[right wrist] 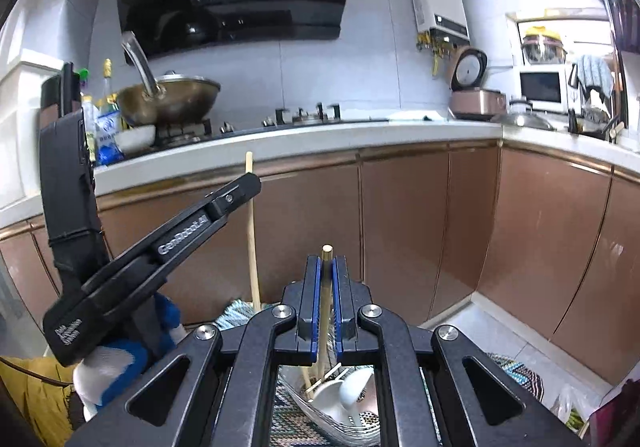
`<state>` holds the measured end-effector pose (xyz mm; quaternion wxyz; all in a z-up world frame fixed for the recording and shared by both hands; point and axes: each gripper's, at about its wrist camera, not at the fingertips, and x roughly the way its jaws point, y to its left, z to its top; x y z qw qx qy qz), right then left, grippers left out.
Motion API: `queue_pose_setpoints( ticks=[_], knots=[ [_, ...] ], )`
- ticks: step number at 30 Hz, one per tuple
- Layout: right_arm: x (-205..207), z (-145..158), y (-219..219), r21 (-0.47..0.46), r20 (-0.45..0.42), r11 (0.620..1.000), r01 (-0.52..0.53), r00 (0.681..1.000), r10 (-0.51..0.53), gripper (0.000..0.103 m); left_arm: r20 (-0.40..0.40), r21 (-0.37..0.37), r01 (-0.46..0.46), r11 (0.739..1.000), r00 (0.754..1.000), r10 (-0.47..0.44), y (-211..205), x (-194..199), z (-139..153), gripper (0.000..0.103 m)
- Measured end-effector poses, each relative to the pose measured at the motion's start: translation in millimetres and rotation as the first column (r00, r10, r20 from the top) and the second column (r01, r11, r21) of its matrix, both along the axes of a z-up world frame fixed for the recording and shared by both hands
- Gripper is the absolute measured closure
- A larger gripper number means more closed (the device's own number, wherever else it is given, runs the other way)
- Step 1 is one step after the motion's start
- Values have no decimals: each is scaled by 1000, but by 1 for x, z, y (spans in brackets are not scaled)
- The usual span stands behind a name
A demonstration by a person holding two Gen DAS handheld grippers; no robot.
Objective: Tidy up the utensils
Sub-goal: 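Drop the chopstick into the holder with the right tool while the left tool drops its chopstick, then withdraw both open tools and move them over the last two chopsticks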
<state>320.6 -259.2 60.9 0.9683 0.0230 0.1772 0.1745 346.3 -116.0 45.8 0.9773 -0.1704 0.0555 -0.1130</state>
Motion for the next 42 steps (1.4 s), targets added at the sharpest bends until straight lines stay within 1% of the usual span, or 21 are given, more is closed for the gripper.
queue_pose_setpoints(
  ticks=[4, 5, 8, 9, 10, 11, 12, 13, 14, 16, 18, 20, 21, 23, 24, 26, 28, 31, 32, 38, 42],
  knots=[
    [9, -14, 0, 5, -29, 1000, -1, 1000, 1, 98, -4, 18, -28, 999, 1000, 28, -5, 7, -16, 98],
    [9, -17, 1, 8, -38, 1000, -3, 999, 3, 98, -10, 16, -31, 999, 999, 32, -5, 8, -20, 97],
    [10, -24, 3, 8, -60, 1000, -6, 998, 7, 97, -35, 16, -37, 999, 999, 37, -2, 8, -25, 96],
    [10, -24, 4, 10, -63, 1000, -7, 998, 7, 97, -40, 16, -40, 999, 998, 41, 1, 6, -25, 94],
    [8, -24, 4, 13, -67, 1000, -7, 998, 8, 94, -40, 18, -40, 999, 998, 41, 2, 4, -24, 90],
    [7, -24, 5, 13, -68, 1000, -5, 998, 6, 88, -39, 20, -39, 999, 998, 40, 4, 1, -22, 81],
    [5, -24, 5, 12, -68, 1000, -2, 998, 3, 84, -35, 24, -40, 999, 999, 41, 6, -5, -18, 75],
    [3, -23, 4, 15, -68, 1000, 4, 998, -3, 76, -31, 29, -43, 999, 999, 44, 7, -10, -14, 73],
    [1, -23, 3, 24, -69, 1000, 9, 998, -7, 72, -27, 36, -44, 998, 999, 45, 9, -15, -10, 72],
    [-7, -20, 0, 39, -65, 999, 16, 998, -14, 72, -20, 56, -45, 997, 999, 47, 13, -29, 0, 70],
    [-15, -16, -1, 42, -56, 999, 27, 998, -25, 67, -15, 78, -54, 995, 998, 55, 19, -47, 11, 60],
    [-29, -7, -5, 58, -41, 998, 37, 999, -35, 57, -14, 116, -73, 991, 997, 75, 23, -61, 21, 58],
    [-38, -1, -8, 71, -29, 997, 39, 999, -37, 55, -14, 139, -79, 987, 997, 82, 26, -70, 28, 57],
    [-53, 8, -12, 75, -5, 995, 58, 998, -58, 40, -16, 160, -86, 983, 996, 89, 33, -89, 38, 56],
    [-61, 13, -14, 74, 8, 995, 71, 997, -72, 37, -19, 173, -92, 981, 995, 97, 38, -101, 44, 54],
    [-80, 23, -20, 78, 32, 992, 99, 994, -101, 22, -18, 190, -103, 976, 994, 108, 45, -119, 51, 51],
    [-101, 30, -25, 82, 54, 989, 124, 990, -128, 12, -14, 211, -118, 970, 992, 124, 53, -141, 60, 49],
    [-125, 36, -30, 80, 72, 984, 160, 983, -166, 2, -13, 242, -132, 961, 990, 139, 62, -169, 72, 45],
    [-133, 38, -32, 80, 77, 982, 173, 981, -179, 0, -11, 250, -135, 959, 990, 142, 64, -176, 75, 44],
    [-179, 48, -42, 74, 121, 964, 257, 957, -264, 0, -10, 288, -166, 943, 984, 176, 80, -220, 89, 39],
    [-208, 53, -42, 65, 155, 952, 299, 939, -306, 0, -13, 281, -180, 943, 981, 191, 94, -244, 95, 38]
  ],
)
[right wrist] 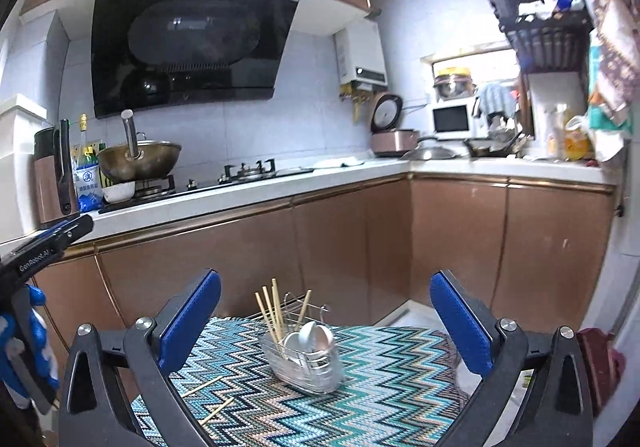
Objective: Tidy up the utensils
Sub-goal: 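Withdraw both open tools and move them over the last two chopsticks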
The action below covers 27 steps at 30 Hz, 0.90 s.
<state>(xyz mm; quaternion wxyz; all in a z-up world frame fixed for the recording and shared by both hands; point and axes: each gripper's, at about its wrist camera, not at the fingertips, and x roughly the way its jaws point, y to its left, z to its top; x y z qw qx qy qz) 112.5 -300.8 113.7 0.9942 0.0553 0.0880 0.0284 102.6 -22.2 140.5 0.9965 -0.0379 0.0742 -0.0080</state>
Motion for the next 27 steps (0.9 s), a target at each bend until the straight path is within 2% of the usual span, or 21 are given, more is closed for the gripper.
queue_pose_setpoints(
  ticks=[8, 18, 24, 27],
  knots=[
    [-50, 1, 11, -48, 37, 995, 84, 996, -83, 0, 40, -32, -12, 999, 999, 13, 25, -41, 8, 38],
    [-103, 16, 23, -33, 163, 991, 130, 979, -123, 0, 106, -60, -22, 998, 994, 29, 46, -91, 21, 38],
    [-133, 23, 31, -27, 228, 988, 149, 964, -140, 0, 164, -102, 13, 995, 987, 4, 54, -123, 28, 38],
    [-144, 21, 34, -14, 244, 987, 159, 958, -151, 0, 189, -92, 8, 996, 982, 10, 54, -137, 31, 38]
  ],
)
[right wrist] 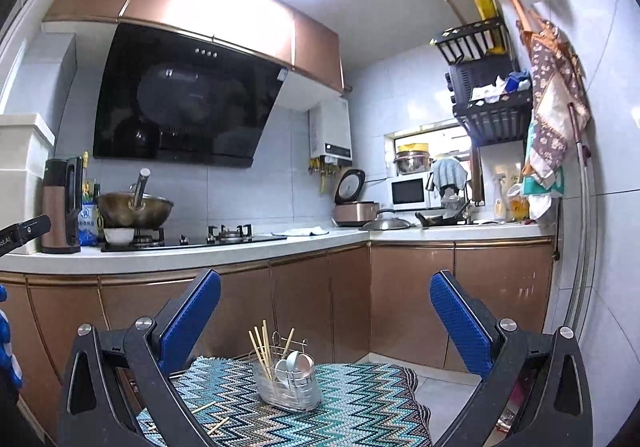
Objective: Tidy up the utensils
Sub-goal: 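Withdraw both open tools and move them over the last two chopsticks, then grasp a chopstick with the left tool while the right tool grasps the last chopstick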
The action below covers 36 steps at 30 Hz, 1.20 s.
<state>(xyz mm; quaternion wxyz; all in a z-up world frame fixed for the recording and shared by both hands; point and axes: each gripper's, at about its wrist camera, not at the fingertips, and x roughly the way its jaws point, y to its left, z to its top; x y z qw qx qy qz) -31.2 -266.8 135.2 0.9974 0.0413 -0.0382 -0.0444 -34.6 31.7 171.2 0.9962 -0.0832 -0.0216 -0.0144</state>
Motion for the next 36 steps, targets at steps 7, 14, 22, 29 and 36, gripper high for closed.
queue_pose_setpoints(
  ticks=[7, 14, 22, 29, 36],
  knots=[
    [-17, -4, 7, 27, 14, 999, -23, 1000, 23, 0, -3, 16, 7, 1000, 1000, -7, 3, -19, -3, 32],
    [-14, -10, 14, 74, -35, 996, -54, 998, 57, 0, -35, -21, 3, 1000, 999, -3, 25, -25, -10, 31],
    [8, -25, 29, 106, -132, 981, -160, 976, 173, 0, -148, -103, 63, 993, 986, -78, 44, 2, -27, 31],
    [36, -42, 41, 111, -213, 975, -195, 953, 215, 0, -286, -99, 103, 990, 950, -128, 43, 49, -62, 31],
    [88, -73, 57, 137, -364, 957, -255, 886, 288, 10, -469, -83, 195, 977, 858, -211, 32, 126, -110, 32]
  ],
)
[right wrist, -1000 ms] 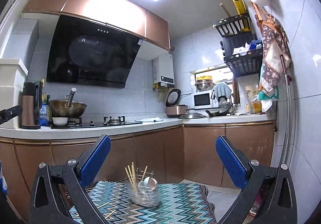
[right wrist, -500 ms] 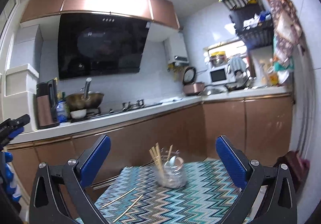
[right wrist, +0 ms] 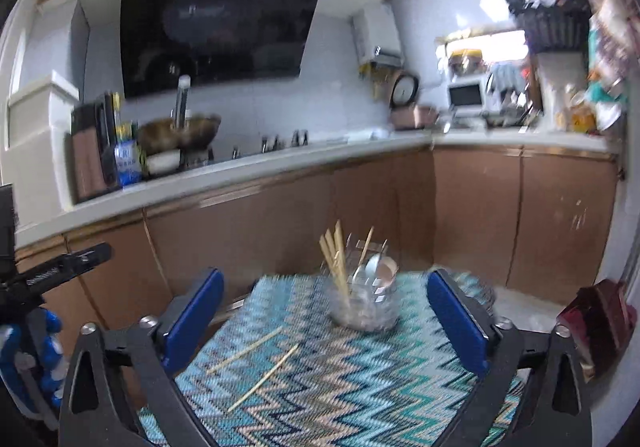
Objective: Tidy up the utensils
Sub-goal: 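Grasp a chopstick with the left tool while the right tool grasps the last chopstick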
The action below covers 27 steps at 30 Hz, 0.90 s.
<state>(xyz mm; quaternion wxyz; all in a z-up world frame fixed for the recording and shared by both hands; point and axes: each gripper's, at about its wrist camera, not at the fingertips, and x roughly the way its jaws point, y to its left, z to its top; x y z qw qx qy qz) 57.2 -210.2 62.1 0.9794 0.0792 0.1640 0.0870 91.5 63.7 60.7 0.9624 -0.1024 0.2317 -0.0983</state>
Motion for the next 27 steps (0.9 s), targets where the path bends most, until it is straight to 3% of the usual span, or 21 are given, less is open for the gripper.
queue_pose_setpoints(
  ticks=[2, 5, 10, 17, 22, 27],
  knots=[
    [23, -15, 5, 22, -88, 999, -44, 995, 46, 23, -80, 2, 66, 998, 995, -66, -5, 31, -15, 32],
    [56, -38, 14, 58, -204, 993, -101, 973, 111, 39, -213, 6, 143, 990, 967, -139, -12, 79, -45, 32],
    [105, -76, 32, 77, -349, 984, -162, 920, 178, 50, -407, -15, 215, 976, 891, -203, -23, 148, -104, 40],
    [168, -120, 53, 97, -494, 971, -216, 837, 236, 57, -503, 41, 286, 957, 834, -228, -40, 200, -148, 57],
    [206, -148, 70, 140, -577, 958, -249, 766, 283, 62, -575, 96, 366, 926, 780, -249, -55, 227, -176, 67],
    [236, -172, 89, 141, -645, 952, -273, 704, 297, 67, -610, 121, 413, 903, 748, -260, -62, 243, -197, 76]
  ],
)
